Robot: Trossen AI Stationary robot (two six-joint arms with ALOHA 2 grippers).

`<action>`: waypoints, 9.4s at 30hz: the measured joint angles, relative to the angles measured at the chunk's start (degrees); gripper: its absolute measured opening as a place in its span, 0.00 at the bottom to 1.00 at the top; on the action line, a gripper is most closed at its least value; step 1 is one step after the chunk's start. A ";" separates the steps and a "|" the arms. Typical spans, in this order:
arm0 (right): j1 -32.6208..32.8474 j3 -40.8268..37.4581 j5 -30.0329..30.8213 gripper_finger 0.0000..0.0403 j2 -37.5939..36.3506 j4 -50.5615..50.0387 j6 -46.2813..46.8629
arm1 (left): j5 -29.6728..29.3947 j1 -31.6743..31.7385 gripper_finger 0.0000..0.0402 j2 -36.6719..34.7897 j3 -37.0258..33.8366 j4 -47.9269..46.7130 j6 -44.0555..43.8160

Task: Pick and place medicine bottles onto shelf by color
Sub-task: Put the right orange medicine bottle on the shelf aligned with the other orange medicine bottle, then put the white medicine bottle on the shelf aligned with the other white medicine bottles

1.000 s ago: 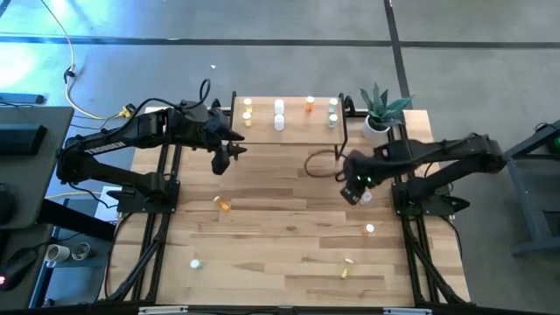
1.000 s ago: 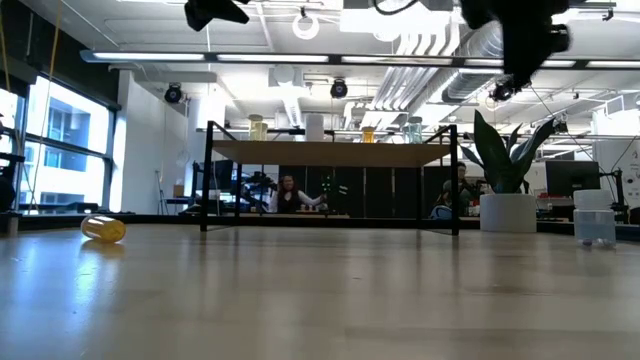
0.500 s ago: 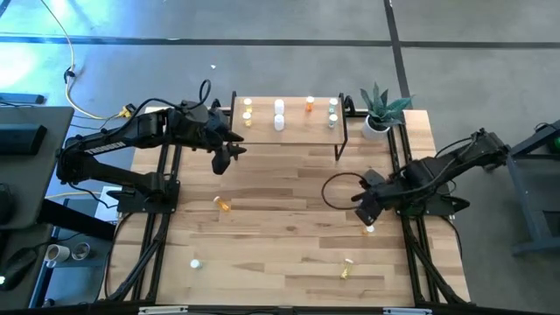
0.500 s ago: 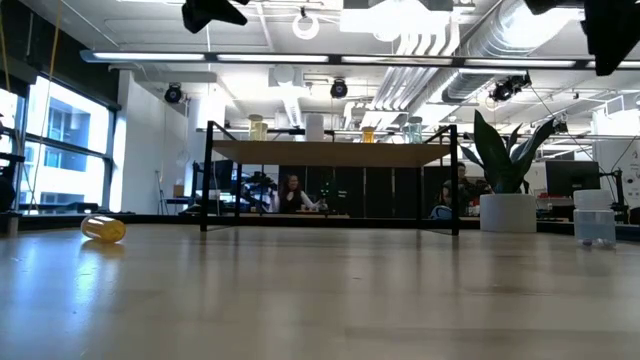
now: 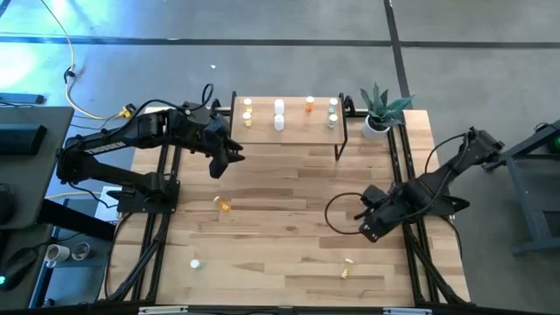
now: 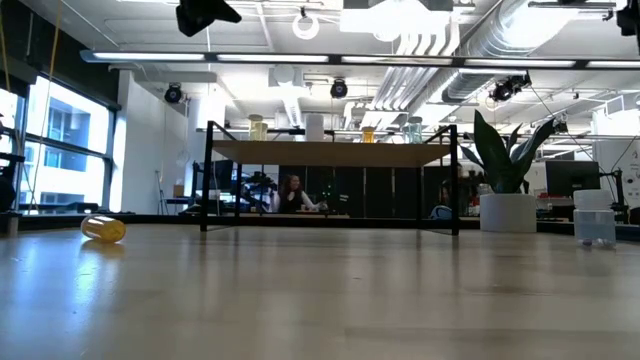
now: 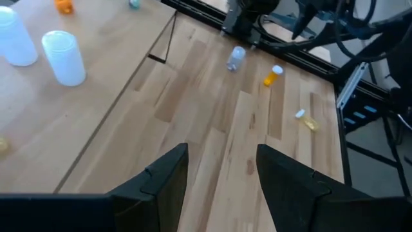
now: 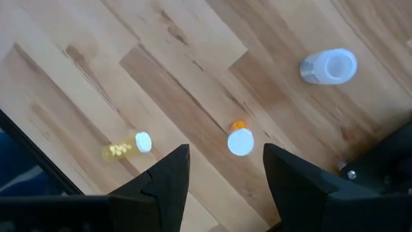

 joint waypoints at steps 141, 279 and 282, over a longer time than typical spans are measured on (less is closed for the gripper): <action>-47.24 29.68 -0.71 0.28 15.45 13.05 -35.95 | -0.72 15.05 0.43 0.00 0.02 -1.37 8.06; -62.26 70.31 1.51 0.42 50.63 -16.47 -77.94 | -1.23 15.19 0.43 0.00 0.02 -5.60 6.43; -62.17 69.94 0.95 0.42 49.52 -16.63 -76.29 | -1.20 15.19 0.43 0.00 0.02 -5.60 6.51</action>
